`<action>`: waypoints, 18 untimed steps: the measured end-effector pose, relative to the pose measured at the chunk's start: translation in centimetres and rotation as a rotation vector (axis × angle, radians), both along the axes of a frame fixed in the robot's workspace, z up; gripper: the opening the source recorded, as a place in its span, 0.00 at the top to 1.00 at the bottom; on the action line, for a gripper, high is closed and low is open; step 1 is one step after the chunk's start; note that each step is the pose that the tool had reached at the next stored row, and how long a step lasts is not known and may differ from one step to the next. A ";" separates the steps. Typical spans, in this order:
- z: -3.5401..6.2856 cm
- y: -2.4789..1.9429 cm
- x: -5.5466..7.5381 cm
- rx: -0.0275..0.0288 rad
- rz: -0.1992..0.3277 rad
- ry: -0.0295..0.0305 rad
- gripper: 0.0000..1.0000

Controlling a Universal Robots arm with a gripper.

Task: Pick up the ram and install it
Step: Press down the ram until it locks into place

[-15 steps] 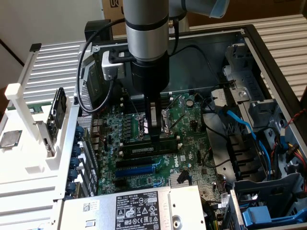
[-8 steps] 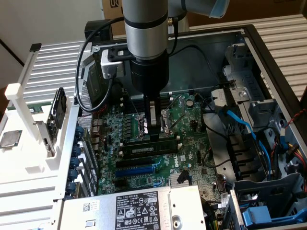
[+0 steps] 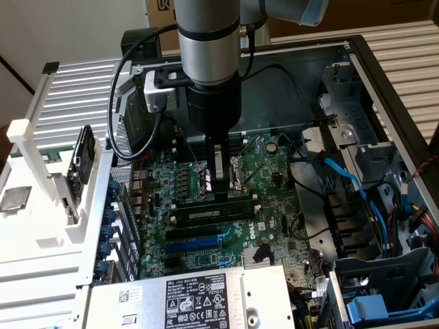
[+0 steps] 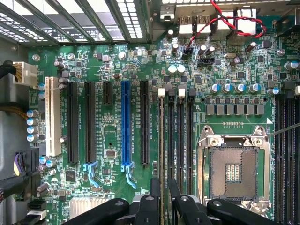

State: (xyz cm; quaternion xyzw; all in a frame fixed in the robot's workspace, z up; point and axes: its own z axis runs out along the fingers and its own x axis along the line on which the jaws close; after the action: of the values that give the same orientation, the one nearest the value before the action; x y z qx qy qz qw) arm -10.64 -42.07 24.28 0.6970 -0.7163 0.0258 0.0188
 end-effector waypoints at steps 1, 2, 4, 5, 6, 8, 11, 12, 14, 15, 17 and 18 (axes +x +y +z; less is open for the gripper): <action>0.00 0.00 0.0 0.0000 0.000 0.0000 0.79; 0.00 0.00 0.0 0.0000 0.000 0.0000 0.82; 0.00 0.00 0.0 0.0000 0.000 0.0000 0.88; 0.00 0.00 0.0 0.0000 0.000 0.0000 0.90; 0.00 0.00 0.0 0.0000 0.000 0.0000 0.90; 0.00 0.00 0.0 0.0000 0.000 0.0000 0.90; 0.00 0.00 0.0 -0.0001 0.000 0.0000 0.90; 0.00 0.00 0.0 0.0000 0.000 0.0000 0.90; 0.01 0.01 -0.1 -0.0001 0.000 0.0001 0.90; 0.01 0.01 -0.1 -0.0002 0.000 0.0001 0.90; 0.00 0.03 -0.3 -0.0001 0.000 0.0000 0.90; 0.00 0.05 -0.3 -0.0001 0.000 0.0001 0.90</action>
State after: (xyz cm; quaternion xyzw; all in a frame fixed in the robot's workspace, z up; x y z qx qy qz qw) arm -10.95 -42.02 24.28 0.6970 -0.7164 0.0258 0.0189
